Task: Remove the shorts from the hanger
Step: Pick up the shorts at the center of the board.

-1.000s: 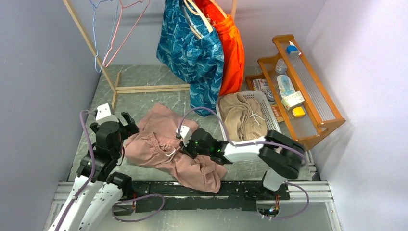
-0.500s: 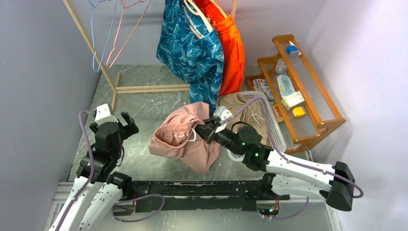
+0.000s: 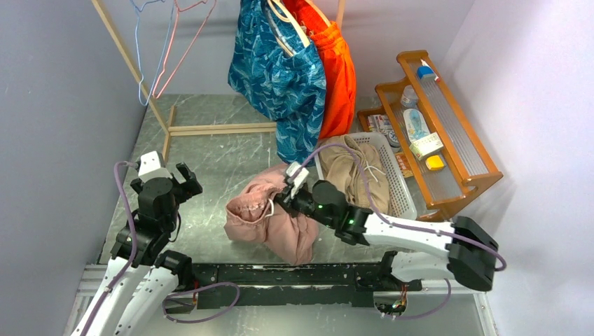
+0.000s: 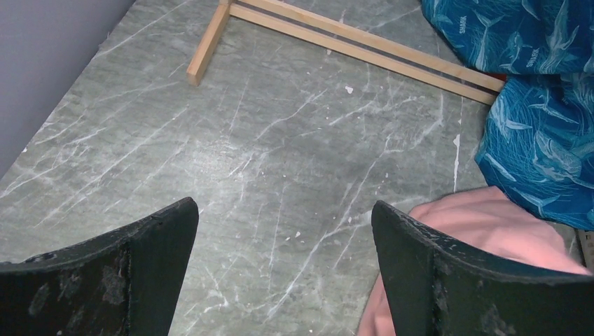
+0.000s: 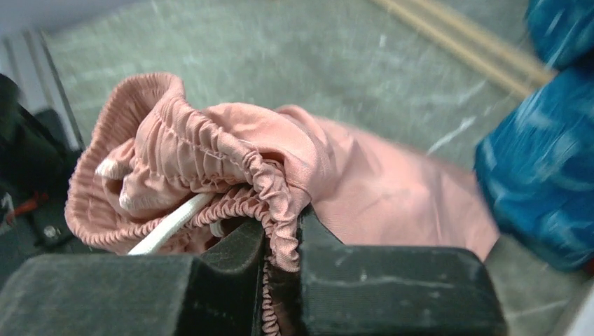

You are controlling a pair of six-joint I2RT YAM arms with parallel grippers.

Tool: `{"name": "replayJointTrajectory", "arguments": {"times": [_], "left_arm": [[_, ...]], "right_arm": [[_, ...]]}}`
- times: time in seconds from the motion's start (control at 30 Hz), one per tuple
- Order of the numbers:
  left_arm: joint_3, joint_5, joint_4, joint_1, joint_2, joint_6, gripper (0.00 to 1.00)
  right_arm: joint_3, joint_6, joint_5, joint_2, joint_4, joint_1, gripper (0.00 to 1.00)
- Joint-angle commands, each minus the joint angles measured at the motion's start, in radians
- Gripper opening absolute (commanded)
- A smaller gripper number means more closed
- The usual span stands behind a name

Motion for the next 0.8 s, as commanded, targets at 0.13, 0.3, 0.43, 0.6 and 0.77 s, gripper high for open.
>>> {"name": "replayJointTrajectory", "arguments": {"times": [0.13, 0.3, 0.43, 0.6, 0.77], "left_arm": [[0.015, 0.022, 0.022, 0.006, -0.01, 0.012, 0.97], [0.018, 0.025, 0.018, 0.006, 0.003, 0.008, 0.97], [0.015, 0.028, 0.021, 0.006, -0.012, 0.011, 0.97], [0.016, 0.041, 0.029, 0.006, 0.0, 0.023, 0.97], [0.024, 0.056, 0.03, 0.008, 0.038, 0.026, 0.97]], "right_arm": [[0.037, 0.177, 0.058, 0.119, -0.019, 0.0, 0.0], [0.011, 0.13, 0.163, -0.034, 0.014, 0.0, 0.0], [0.016, 0.08, 0.239, -0.209, -0.059, 0.001, 0.0], [0.069, 0.074, 0.346, -0.408, -0.236, 0.0, 0.0], [0.156, 0.059, 0.482, -0.501, -0.415, 0.001, 0.0]]}}
